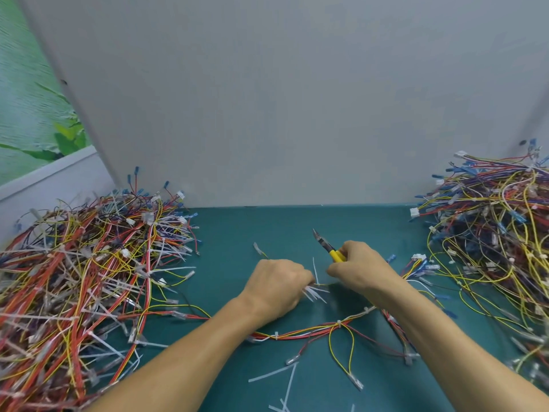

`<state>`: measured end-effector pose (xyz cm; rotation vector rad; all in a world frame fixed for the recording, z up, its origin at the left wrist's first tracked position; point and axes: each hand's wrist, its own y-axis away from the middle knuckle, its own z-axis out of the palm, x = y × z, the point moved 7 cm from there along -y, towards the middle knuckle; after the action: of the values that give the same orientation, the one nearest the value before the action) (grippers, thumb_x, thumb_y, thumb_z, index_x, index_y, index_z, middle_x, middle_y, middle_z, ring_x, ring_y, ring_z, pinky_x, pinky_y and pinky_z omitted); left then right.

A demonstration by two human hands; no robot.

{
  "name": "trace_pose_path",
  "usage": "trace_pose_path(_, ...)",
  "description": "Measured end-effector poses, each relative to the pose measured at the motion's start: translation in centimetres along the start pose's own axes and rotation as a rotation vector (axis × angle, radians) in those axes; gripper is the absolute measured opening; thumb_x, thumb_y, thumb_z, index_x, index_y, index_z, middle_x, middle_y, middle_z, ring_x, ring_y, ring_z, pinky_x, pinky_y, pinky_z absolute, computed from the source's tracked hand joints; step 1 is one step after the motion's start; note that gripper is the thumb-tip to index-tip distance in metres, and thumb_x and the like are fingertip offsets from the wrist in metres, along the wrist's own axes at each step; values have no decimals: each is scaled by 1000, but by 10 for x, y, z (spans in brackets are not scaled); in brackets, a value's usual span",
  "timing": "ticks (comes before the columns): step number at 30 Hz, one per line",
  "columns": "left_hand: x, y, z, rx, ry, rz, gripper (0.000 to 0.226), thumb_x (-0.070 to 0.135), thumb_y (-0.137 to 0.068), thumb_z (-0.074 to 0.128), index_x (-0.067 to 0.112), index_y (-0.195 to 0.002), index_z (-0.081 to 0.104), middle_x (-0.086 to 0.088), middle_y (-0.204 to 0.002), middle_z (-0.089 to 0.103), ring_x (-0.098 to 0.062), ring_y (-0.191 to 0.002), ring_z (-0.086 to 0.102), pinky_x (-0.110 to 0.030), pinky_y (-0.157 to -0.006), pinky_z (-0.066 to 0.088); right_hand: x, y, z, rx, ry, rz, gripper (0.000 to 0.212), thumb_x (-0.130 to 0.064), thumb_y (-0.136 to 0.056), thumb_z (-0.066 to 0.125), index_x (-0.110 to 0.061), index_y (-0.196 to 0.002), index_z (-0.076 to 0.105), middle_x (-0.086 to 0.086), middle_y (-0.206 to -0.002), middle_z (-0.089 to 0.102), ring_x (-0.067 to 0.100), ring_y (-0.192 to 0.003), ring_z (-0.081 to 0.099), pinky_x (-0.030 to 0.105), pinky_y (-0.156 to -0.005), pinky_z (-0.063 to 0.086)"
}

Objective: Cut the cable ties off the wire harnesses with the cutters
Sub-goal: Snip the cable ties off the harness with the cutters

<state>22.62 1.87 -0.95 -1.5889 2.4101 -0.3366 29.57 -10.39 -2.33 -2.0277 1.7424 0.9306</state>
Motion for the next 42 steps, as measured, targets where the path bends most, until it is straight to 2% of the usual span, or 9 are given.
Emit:
trace_pose_path(2,4,3,-8,130,0,73,15,7,-60,74,19,-66,67,4,-57,58,-20,-53,58,-24,-37,42,-5,-1,0,1,-12,-20,16,-23,-76,64,-14,-87,58,7,-80,60,21,-68,54,28,-56,39)
trace_pose_path(7,7,6,-20,307,-36,110,16,1,-63,69,16,-62,64,2,-54,52,-19,-49,48,-27,-34,37,-16,-3,2,13,-31,-68,10,-16,-73,66,-16,-80,59,4,-71,57,17,-61,49,25,-51,37)
trace_pose_path(17,20,16,-35,463,-173,184,26,-8,-67,58,15,-56,55,0,-52,40,-18,-48,35,-30,-39,30,-6,-5,5,-156,-138,58,17,-10,-69,70,-5,-82,61,8,-65,56,21,-58,49,28,-55,39)
trace_pose_path(22,17,19,-26,412,-161,166,23,-3,-72,63,16,-59,62,1,-52,44,-18,-48,40,-29,-38,32,-16,0,5,-231,-292,-40,16,-5,-67,74,-12,-74,61,7,-60,54,16,-50,46,25,-49,37)
trace_pose_path(25,6,10,-13,164,-33,-35,6,23,-73,75,25,-78,72,3,-64,61,-18,-61,58,-26,-45,43,-22,2,1,-179,-236,-144,18,-8,-67,76,-15,-73,61,6,-66,62,15,-55,51,27,-57,43)
trace_pose_path(28,-20,7,-2,-4,466,-369,27,53,-83,62,30,-91,73,7,-78,70,-12,-75,61,-31,-67,49,-22,3,1,-141,-278,-173,17,-10,-68,76,-17,-71,61,3,-64,61,16,-58,51,30,-61,43)
trace_pose_path(32,-31,1,4,60,882,-510,15,31,-79,75,21,-90,75,21,-47,55,6,-52,50,-7,-54,35,-18,5,1,-149,-346,-117,15,-6,-69,73,-15,-73,62,1,-59,57,12,-52,49,25,-50,38)
trace_pose_path(36,-24,6,24,54,1215,-619,10,13,-77,77,23,-78,75,15,-59,67,6,-59,57,-7,-62,42,-13,8,10,-200,-403,-66,15,1,-70,69,-11,-71,60,2,-52,53,12,-48,46,24,-46,35)
trace_pose_path(42,-21,12,38,37,1217,-695,17,13,-80,75,20,-66,67,15,-40,43,1,-41,34,-11,-45,27,-5,20,12,-285,-368,-114,11,-2,-75,72,-12,-78,68,7,-68,60,16,-61,50,26,-58,39)
